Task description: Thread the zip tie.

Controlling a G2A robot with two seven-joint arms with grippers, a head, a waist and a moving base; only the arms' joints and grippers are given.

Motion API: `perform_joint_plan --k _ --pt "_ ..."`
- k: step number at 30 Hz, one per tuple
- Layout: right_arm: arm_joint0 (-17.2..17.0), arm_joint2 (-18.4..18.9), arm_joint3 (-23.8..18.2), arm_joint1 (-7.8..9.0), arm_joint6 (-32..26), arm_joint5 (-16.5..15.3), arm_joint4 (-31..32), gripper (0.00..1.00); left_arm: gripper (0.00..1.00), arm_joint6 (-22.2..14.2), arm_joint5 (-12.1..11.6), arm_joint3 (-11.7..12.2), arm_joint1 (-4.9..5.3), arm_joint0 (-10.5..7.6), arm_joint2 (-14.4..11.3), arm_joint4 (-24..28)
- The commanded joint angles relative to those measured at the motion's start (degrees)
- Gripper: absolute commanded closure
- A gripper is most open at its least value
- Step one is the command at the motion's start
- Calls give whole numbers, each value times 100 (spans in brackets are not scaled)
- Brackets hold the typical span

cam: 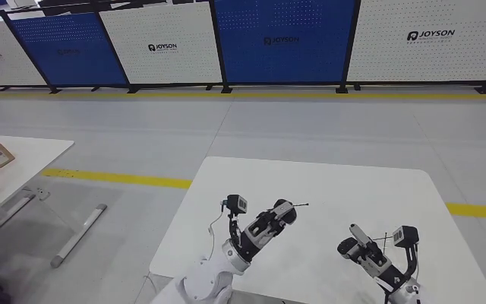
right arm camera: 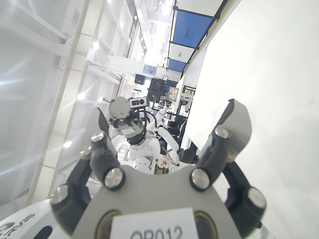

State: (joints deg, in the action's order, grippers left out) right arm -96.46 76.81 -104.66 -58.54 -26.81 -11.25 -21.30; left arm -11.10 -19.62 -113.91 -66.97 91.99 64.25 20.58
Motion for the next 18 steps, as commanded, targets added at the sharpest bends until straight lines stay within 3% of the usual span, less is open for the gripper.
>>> perform_joint_plan --k 1,12,17,18 --pt "0 0 0 0 0 0 0 0 100 74 14 -272 13 173 170 6" --pt "0 0 0 0 0 0 0 0 100 114 100 -293 10 177 182 -43" --pt "0 0 0 0 0 0 0 0 100 298 746 -158 -11 31 87 -234" --pt "0 0 0 0 0 0 0 0 100 271 975 -101 -11 -31 59 -323"
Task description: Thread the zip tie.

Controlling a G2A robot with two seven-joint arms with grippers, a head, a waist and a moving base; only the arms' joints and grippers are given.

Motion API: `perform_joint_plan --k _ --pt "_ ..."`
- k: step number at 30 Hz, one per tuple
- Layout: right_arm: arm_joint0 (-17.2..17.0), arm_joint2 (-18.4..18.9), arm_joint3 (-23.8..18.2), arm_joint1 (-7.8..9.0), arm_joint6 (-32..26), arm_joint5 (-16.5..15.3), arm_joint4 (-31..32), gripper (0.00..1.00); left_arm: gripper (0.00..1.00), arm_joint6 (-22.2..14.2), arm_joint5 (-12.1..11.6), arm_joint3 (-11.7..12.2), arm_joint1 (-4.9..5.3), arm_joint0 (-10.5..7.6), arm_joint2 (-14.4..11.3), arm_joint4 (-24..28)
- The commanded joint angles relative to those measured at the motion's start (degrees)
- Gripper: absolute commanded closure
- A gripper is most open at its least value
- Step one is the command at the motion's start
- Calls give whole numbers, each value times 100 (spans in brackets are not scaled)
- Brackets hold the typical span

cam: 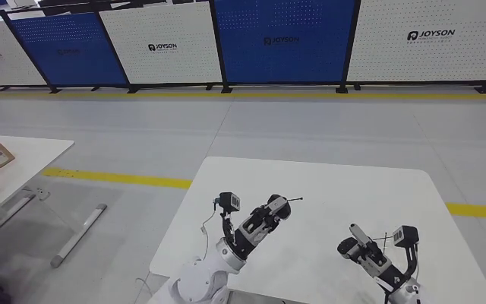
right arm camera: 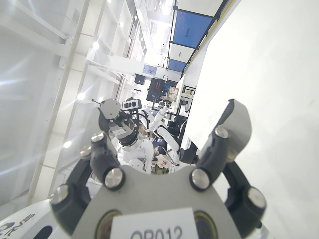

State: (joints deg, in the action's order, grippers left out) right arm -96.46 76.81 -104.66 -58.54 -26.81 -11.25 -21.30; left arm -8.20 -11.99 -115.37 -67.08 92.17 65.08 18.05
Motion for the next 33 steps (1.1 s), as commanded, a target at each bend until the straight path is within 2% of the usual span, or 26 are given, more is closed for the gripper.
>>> perform_joint_plan --k 1,3,5,7,10,13,16,25,29,32,33 --pt "0 0 0 0 0 0 0 0 100 -3 334 76 -3 -90 -38 -124" --pt "0 0 0 0 0 0 0 0 100 -6 640 197 -6 -166 -97 -286" --pt "0 0 0 0 0 0 0 0 100 16 815 284 -13 -219 -149 -386" --pt "0 0 0 0 0 0 0 0 100 -77 1137 457 -9 -305 -215 -581" --pt "0 0 0 0 0 0 0 0 100 -101 1305 785 -22 -376 -285 -582" --pt "0 0 0 0 0 0 0 0 100 -30 1318 1076 -48 -437 -356 -497" --pt "0 0 0 0 0 0 0 0 100 134 1308 1240 -74 -460 -413 -457" --pt "0 0 0 0 0 0 0 0 100 180 1293 1251 -80 -461 -412 -426" --pt "0 0 0 0 0 0 0 0 100 321 1567 1441 -104 -566 -599 -809" --pt "0 0 0 0 0 0 0 0 100 209 1790 1635 -120 -702 -778 -1093" --pt "0 0 0 0 0 0 0 0 100 73 1870 1696 -125 -752 -866 -1178"
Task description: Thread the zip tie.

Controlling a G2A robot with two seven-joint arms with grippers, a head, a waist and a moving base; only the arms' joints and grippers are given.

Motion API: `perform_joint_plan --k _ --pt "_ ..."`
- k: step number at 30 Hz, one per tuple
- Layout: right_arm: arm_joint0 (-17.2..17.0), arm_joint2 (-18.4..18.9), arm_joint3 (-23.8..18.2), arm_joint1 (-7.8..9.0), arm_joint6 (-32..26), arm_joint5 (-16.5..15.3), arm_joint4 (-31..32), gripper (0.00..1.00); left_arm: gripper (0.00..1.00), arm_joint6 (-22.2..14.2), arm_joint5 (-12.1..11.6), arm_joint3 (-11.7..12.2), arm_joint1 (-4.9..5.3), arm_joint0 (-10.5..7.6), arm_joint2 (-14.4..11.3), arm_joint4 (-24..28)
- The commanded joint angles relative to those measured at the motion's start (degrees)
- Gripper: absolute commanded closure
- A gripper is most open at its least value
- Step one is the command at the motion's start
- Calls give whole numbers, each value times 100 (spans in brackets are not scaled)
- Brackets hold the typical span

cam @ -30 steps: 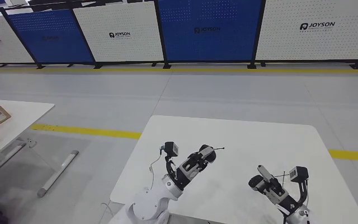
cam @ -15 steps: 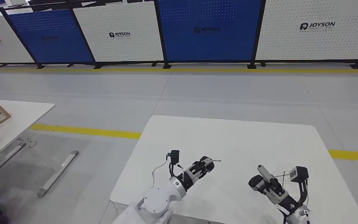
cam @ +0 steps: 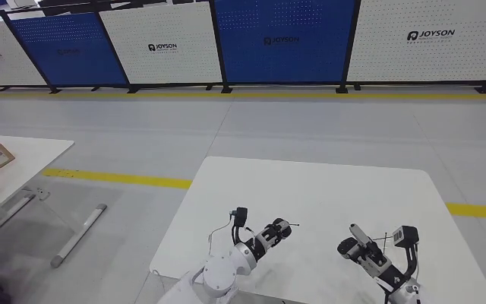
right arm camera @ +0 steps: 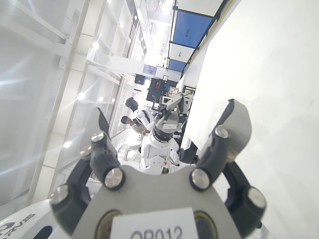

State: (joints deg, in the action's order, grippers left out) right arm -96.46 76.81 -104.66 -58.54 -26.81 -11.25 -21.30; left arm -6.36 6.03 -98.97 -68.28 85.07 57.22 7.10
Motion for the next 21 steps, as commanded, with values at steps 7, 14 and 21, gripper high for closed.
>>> perform_joint_plan --k 7,14,21 --pt "0 0 0 0 0 0 0 0 100 -280 -75 69 -14 -78 -141 -25" --pt "0 0 0 0 0 0 0 0 100 -421 -412 23 -10 -44 -100 141" --pt "0 0 0 0 0 0 0 0 100 -983 -1654 -247 52 341 359 1281"
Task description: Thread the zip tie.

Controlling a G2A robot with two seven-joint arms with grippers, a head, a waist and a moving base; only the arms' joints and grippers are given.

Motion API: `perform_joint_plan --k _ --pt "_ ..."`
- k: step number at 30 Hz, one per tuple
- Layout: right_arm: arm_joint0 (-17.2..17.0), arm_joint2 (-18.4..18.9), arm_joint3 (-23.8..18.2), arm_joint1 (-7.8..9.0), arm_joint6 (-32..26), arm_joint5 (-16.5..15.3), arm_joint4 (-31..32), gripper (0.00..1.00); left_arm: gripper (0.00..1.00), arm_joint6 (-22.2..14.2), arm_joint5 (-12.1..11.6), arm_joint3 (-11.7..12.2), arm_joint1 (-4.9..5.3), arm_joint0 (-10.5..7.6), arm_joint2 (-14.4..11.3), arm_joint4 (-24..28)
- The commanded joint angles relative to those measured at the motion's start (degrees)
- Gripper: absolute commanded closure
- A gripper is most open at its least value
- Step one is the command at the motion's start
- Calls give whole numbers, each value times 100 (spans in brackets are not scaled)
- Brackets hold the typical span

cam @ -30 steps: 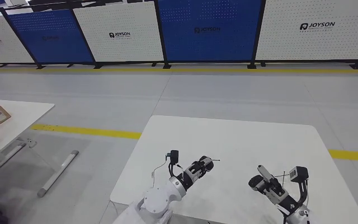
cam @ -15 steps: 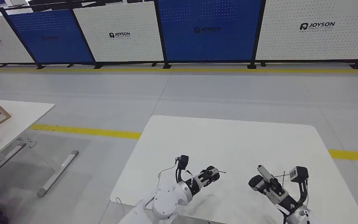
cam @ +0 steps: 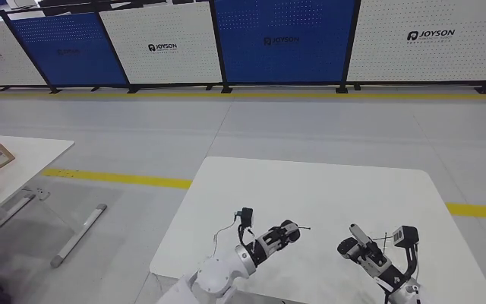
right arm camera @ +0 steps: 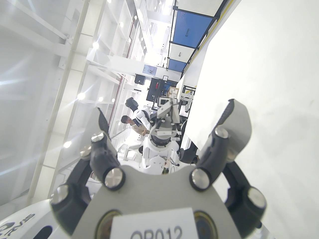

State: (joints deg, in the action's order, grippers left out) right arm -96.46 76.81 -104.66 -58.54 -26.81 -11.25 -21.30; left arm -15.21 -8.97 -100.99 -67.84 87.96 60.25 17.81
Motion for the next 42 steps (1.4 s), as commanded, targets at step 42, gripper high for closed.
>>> perform_joint_plan --k 42 --pt "0 0 0 0 0 0 0 0 100 614 -96 138 -76 -135 -298 -701"
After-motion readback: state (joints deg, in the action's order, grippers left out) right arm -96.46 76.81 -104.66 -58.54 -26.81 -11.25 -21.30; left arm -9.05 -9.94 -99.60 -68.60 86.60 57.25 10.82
